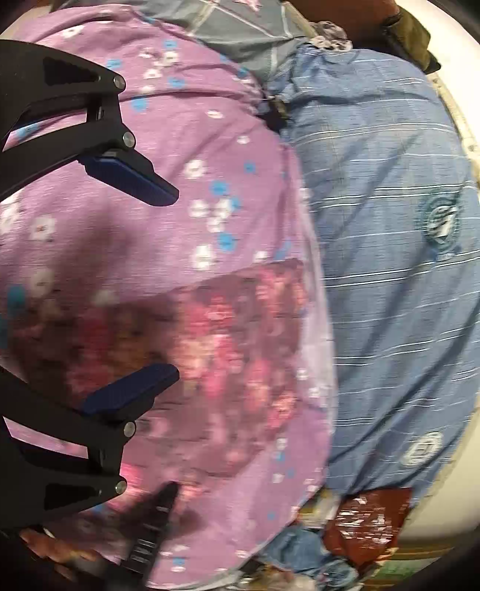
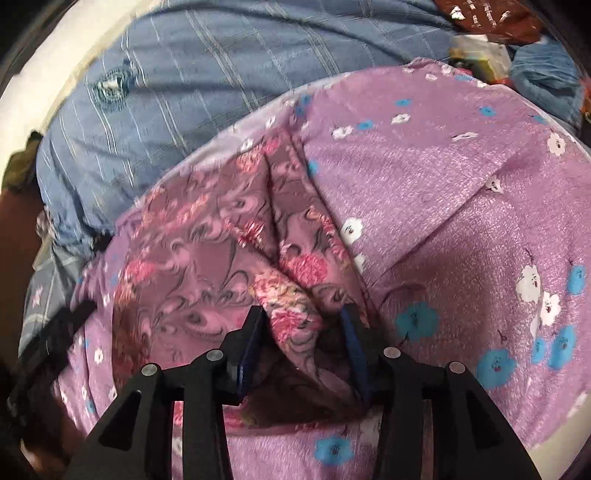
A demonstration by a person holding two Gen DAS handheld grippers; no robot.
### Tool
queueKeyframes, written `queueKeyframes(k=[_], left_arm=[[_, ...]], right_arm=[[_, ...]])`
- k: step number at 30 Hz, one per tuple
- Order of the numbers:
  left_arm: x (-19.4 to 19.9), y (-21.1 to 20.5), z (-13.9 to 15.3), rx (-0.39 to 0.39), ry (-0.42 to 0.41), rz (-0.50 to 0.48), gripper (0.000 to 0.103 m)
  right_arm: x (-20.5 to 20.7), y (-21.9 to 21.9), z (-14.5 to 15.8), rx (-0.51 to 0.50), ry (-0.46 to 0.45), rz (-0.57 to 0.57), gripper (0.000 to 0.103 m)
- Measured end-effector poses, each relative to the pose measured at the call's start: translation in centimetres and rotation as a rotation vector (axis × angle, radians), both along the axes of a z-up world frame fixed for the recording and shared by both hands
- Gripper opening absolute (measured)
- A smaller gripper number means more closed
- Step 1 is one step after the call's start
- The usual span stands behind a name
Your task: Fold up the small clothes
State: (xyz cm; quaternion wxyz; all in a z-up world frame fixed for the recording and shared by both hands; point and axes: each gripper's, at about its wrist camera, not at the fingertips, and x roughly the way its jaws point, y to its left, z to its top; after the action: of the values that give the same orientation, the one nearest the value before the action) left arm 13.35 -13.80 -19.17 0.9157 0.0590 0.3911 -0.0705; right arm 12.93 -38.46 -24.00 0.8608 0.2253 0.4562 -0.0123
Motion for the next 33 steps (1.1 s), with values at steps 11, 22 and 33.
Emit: queueKeyframes(k=[11,22,33], left_arm=[[-0.5,0.8,-1.0,-0.011,-0.003,0.033,0.088],[0.1,0.2,-0.2,-0.032,-0.030,0.010,0.088],[0.8,0.1,-0.1,-0.050,-0.019,0.002,0.088]], right_arm=[[-1.0,0.4,2.7,-0.030,-0.147,-0.058,0.047],[0.5,2.7,3.9,-0.062,-0.216,-0.020,0.047],[1.4,3.5,3.7,-0.032,-0.206,0.011,0.048]])
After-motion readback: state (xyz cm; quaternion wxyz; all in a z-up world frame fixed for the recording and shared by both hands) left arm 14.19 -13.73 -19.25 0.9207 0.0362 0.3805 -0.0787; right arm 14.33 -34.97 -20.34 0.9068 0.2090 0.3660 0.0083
